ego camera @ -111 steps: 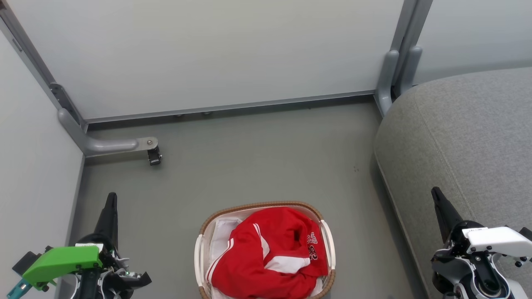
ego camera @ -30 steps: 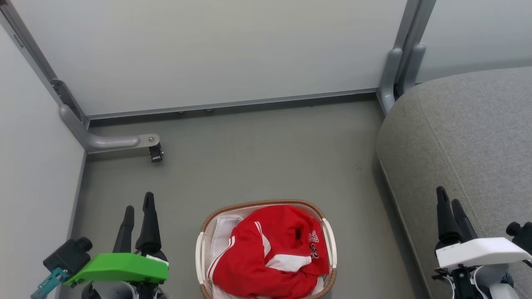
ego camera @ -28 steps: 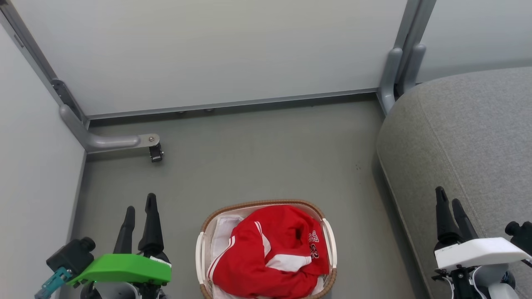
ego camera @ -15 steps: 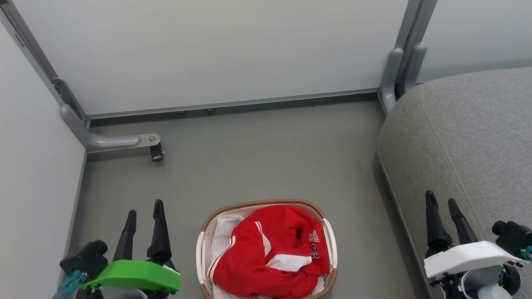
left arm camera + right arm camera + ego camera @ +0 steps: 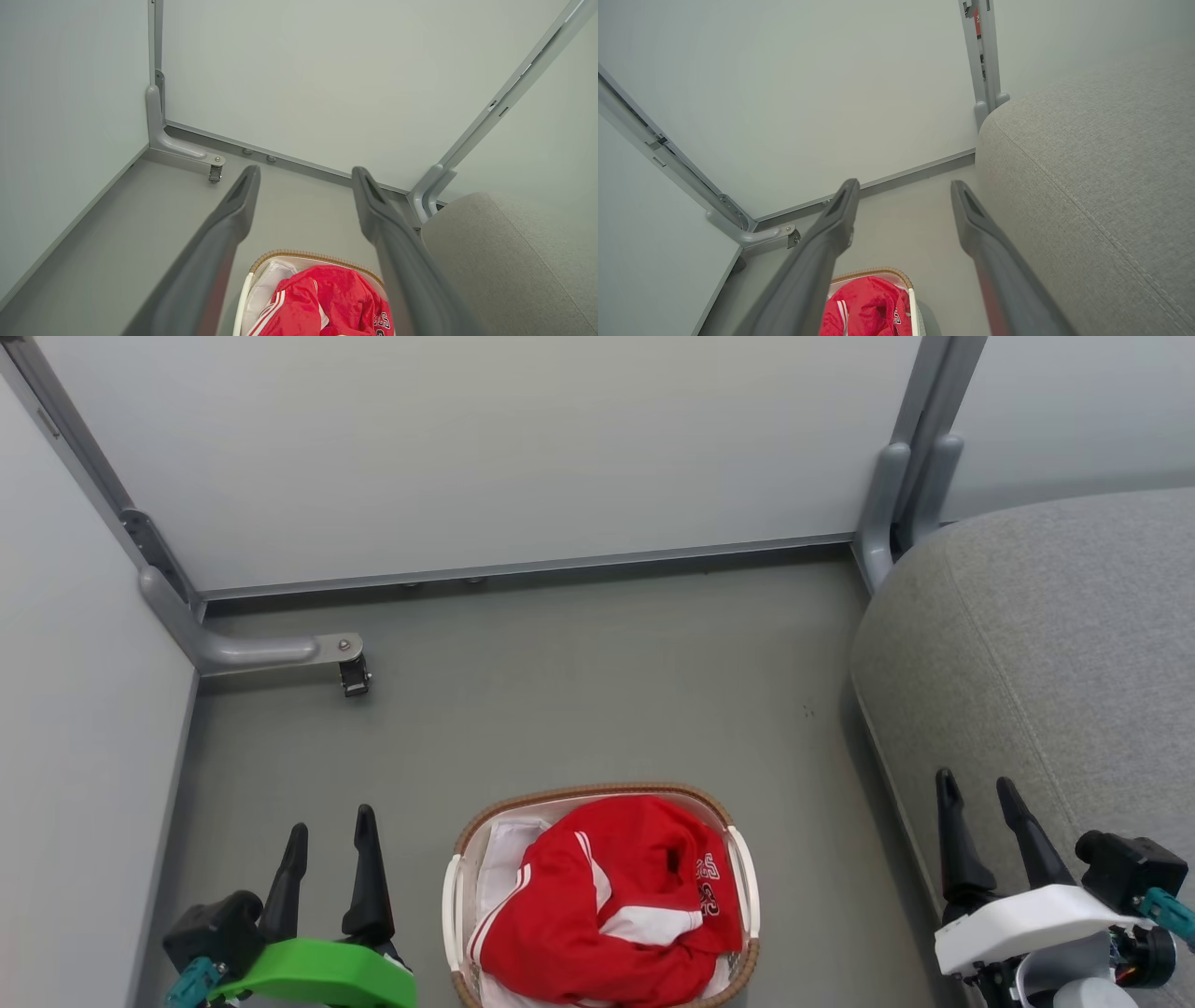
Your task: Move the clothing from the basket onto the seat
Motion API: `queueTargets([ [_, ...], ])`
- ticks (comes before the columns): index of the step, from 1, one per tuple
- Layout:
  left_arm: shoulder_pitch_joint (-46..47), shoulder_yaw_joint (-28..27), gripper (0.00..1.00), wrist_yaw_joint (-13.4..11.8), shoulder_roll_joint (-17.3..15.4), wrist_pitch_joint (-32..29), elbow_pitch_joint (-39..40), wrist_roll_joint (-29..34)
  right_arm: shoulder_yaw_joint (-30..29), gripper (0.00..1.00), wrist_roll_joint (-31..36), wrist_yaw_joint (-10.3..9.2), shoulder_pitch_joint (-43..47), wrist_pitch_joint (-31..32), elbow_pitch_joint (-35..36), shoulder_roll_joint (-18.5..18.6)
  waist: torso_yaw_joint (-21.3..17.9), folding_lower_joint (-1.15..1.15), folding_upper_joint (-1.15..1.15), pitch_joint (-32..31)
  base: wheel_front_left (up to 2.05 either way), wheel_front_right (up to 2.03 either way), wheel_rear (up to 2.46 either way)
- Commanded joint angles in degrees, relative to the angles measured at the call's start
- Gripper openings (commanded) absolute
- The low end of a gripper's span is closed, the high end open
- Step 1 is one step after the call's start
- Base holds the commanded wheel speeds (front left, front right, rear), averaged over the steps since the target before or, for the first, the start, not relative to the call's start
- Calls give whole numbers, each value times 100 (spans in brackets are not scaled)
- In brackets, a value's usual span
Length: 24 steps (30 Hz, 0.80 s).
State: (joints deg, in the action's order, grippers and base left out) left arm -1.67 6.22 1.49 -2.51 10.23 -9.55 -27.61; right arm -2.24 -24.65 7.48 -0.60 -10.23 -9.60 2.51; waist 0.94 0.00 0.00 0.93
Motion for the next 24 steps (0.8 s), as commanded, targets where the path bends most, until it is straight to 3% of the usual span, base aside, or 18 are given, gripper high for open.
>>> queueTargets([
  [1,-28,34,100,-17,-41,59,15,155,18,100,169,2,45,-61,29,32,6,0,0,3,0,0,0],
  [24,-137,238,100,-10,-48,332,-402,1007,209,100,1293,1,175,-334,-55,44,166,0,0,-25,0,0,0],
])
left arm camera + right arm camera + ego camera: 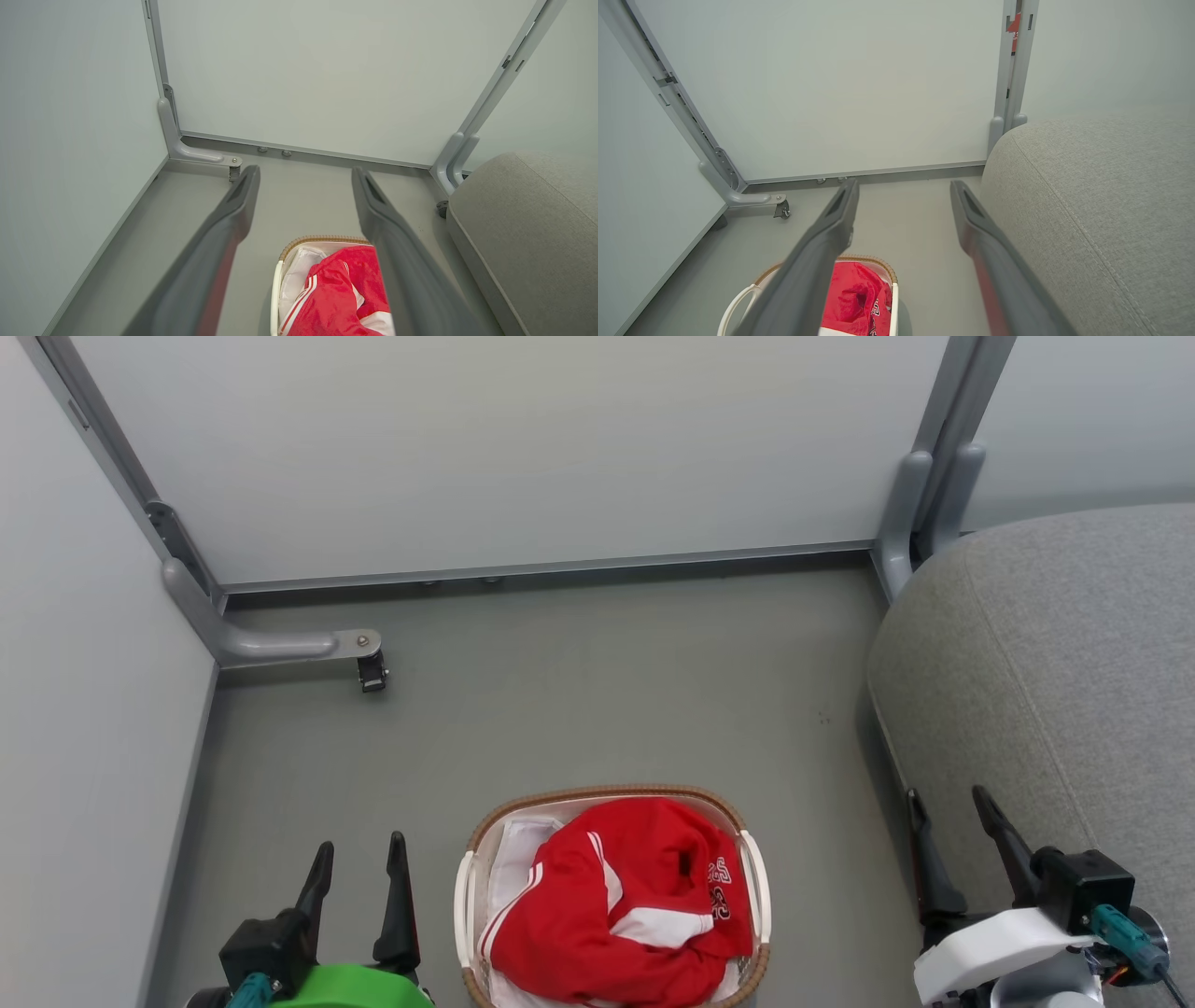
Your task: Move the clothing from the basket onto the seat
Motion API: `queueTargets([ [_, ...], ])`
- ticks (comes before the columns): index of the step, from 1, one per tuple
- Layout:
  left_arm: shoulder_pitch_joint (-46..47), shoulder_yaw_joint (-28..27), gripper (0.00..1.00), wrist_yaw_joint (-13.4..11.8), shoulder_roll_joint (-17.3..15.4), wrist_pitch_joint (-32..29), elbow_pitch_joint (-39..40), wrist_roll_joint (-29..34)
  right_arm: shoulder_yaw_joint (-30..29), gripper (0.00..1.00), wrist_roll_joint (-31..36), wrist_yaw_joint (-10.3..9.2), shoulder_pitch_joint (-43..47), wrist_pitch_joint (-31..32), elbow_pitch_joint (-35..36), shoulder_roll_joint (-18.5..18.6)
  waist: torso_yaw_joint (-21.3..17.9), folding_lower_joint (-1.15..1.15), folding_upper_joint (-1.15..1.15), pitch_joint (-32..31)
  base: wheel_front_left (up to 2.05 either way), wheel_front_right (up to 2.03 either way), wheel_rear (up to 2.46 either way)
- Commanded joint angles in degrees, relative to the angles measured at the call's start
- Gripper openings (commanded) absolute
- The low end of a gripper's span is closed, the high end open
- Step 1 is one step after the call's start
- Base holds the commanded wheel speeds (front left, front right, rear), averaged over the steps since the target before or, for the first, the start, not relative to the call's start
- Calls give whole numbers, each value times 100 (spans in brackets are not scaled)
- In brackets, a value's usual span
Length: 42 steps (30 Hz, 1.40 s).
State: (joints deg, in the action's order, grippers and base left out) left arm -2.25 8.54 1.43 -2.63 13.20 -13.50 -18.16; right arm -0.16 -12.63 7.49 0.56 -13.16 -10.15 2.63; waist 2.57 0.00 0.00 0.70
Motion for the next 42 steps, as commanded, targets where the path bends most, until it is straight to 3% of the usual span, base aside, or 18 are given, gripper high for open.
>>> queueTargets([
  [1,-81,10,100,-1,-36,51,-16,98,10,100,140,0,70,-61,-6,32,7,0,0,-5,0,0,0],
  [17,-141,111,100,-19,-42,220,-66,630,119,100,779,0,135,-214,-48,41,31,0,0,5,0,0,0],
  [42,-66,130,100,3,-42,198,-151,563,109,100,700,0,114,-214,-60,40,21,0,0,61,0,0,0],
])
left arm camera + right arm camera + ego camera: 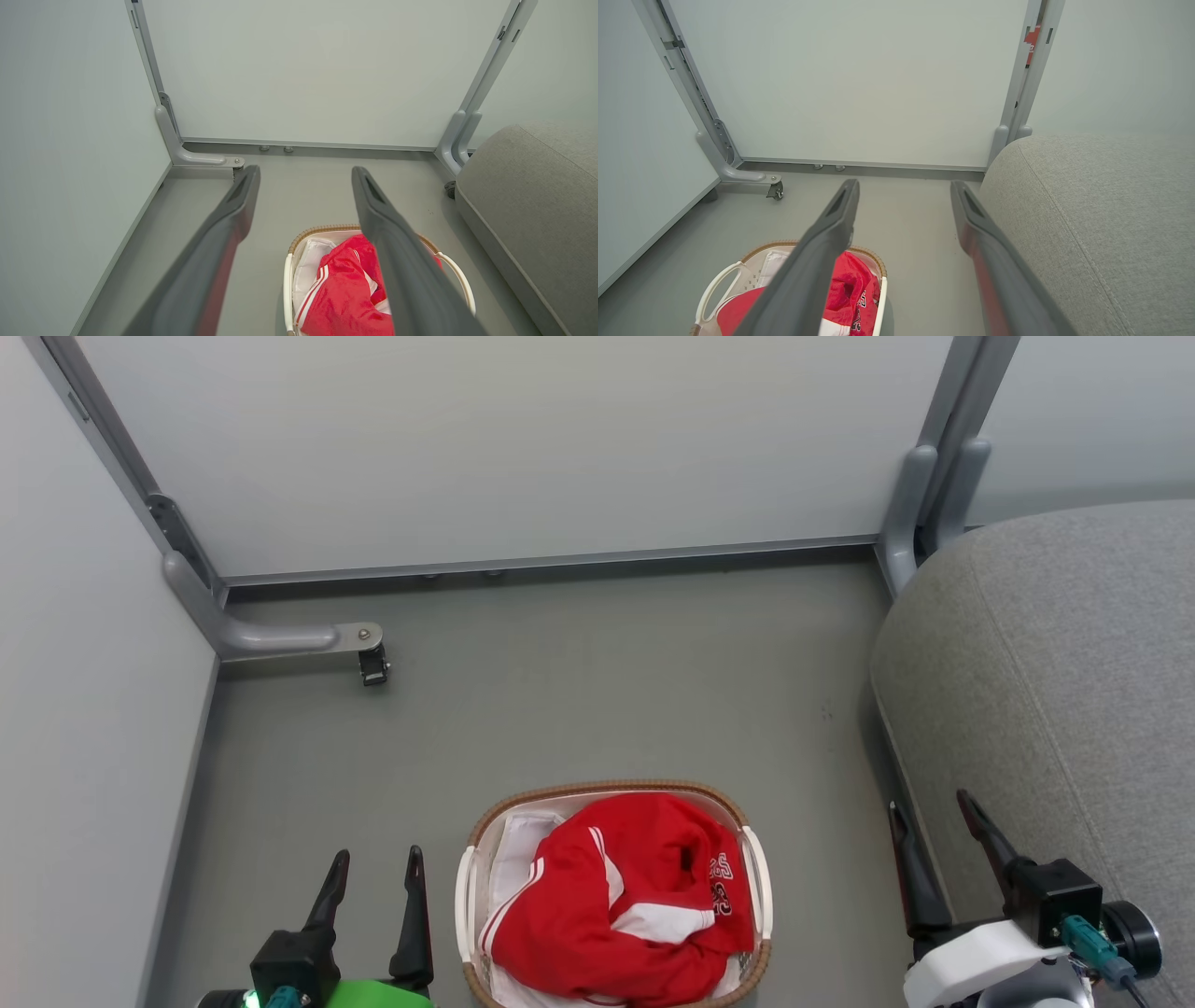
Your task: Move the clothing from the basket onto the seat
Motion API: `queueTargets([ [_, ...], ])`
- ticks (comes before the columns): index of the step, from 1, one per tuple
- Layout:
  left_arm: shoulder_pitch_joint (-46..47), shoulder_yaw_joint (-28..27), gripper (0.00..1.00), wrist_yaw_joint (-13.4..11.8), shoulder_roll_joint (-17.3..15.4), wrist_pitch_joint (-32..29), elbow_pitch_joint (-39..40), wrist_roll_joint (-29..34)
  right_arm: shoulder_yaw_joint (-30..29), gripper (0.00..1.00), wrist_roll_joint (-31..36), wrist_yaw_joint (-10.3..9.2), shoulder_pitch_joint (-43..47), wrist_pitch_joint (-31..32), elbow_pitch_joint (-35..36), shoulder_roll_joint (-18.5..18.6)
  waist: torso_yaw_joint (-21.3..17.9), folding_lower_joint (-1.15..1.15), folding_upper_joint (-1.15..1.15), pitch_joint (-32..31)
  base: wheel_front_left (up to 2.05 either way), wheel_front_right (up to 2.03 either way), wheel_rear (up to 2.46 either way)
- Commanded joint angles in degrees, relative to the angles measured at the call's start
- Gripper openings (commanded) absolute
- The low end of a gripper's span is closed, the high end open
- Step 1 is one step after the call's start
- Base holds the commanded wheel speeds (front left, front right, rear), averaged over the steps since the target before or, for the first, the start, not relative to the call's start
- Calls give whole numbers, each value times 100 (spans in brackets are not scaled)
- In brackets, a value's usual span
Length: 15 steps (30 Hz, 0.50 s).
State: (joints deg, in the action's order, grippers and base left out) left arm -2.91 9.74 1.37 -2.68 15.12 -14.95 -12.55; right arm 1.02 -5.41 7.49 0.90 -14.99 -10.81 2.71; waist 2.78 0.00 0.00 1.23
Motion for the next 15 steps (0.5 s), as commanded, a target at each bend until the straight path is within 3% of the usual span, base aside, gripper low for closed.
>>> queueTargets([
  [1,9,10,100,11,-38,6,-5,2,-10,100,-19,0,74,-30,14,32,-1,0,0,19,0,0,0],
  [15,655,178,100,179,-36,5,-119,310,-57,100,56,0,-289,-29,167,32,-50,0,0,717,0,0,0],
])
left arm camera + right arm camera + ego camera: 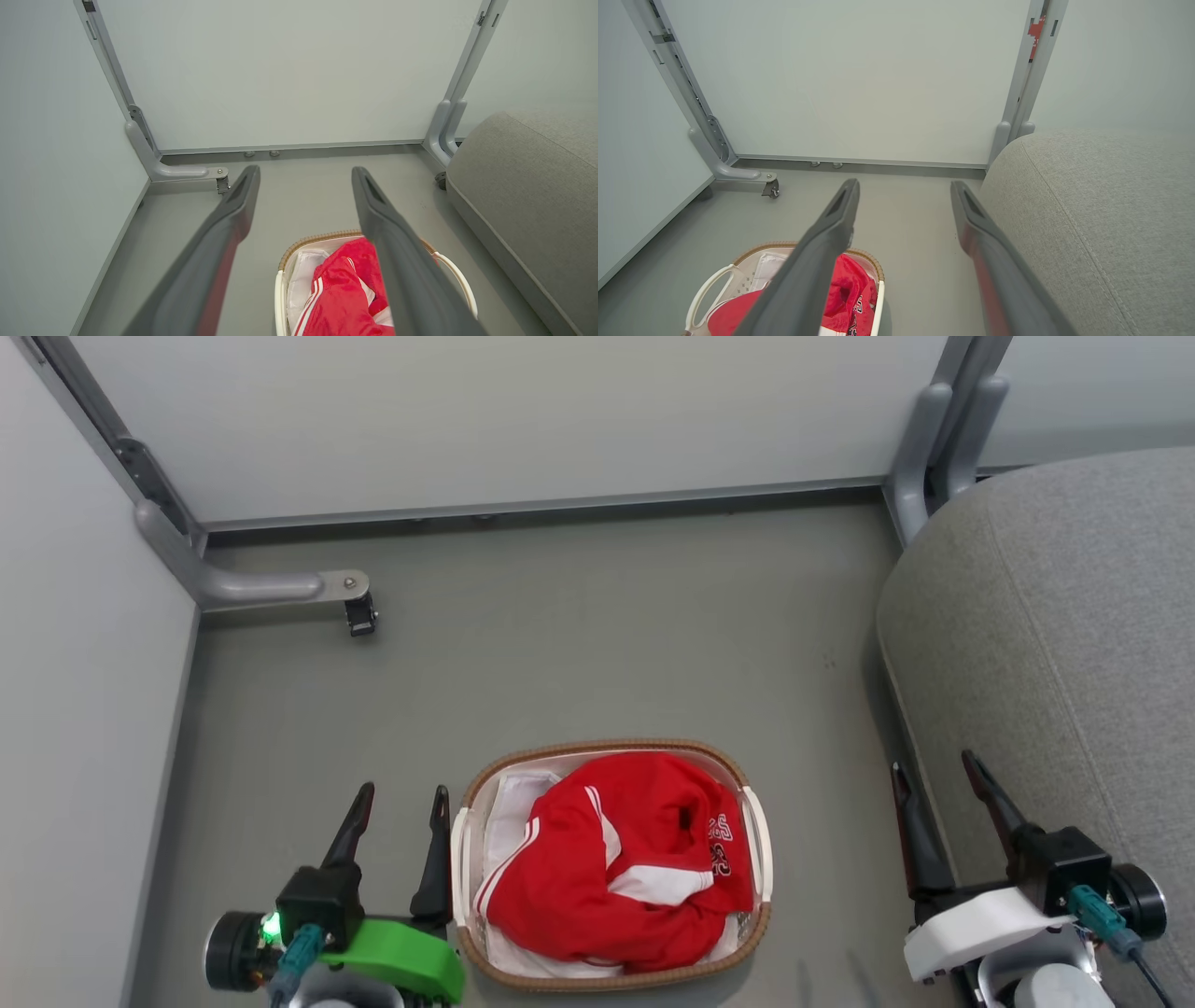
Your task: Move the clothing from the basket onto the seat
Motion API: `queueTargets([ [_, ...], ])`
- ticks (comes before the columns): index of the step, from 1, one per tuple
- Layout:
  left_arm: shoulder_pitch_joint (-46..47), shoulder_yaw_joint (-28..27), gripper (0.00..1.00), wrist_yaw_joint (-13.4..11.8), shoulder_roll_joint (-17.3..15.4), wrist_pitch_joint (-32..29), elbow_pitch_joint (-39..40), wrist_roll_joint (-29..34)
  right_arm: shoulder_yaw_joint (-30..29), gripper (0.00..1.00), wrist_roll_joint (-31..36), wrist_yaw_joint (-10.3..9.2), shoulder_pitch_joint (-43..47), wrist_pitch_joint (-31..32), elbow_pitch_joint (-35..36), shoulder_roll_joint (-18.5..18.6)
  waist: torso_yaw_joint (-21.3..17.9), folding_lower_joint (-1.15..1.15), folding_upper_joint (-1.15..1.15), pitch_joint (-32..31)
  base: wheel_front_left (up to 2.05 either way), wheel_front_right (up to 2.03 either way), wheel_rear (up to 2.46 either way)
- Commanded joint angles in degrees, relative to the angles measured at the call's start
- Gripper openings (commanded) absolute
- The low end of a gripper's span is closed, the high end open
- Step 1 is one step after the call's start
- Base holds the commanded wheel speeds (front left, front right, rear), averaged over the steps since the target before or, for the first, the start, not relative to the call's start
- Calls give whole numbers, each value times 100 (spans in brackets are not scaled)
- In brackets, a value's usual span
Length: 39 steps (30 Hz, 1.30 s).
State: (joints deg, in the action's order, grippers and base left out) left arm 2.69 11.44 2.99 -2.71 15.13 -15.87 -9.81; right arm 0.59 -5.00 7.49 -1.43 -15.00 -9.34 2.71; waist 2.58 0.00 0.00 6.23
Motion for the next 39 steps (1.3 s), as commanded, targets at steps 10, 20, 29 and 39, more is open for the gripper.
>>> queueTargets([
  [10,1462,500,100,276,-55,3,-644,394,-93,100,69,-1,-836,-28,258,31,-467,0,0,1597,0,0,0],
  [20,2766,1431,100,447,-188,4,-2375,814,-288,100,-195,-1,-1602,-28,462,25,-1089,0,0,2829,0,0,0],
  [29,3402,2883,100,450,-290,-177,-3801,551,-220,100,-478,-1,-1896,-28,529,24,-1317,0,0,3454,0,0,0],
  [39,3804,3594,100,450,-577,-622,-4658,94,28,100,-757,-1,-2080,-28,595,24,-1617,0,0,3778,0,0,0],
])
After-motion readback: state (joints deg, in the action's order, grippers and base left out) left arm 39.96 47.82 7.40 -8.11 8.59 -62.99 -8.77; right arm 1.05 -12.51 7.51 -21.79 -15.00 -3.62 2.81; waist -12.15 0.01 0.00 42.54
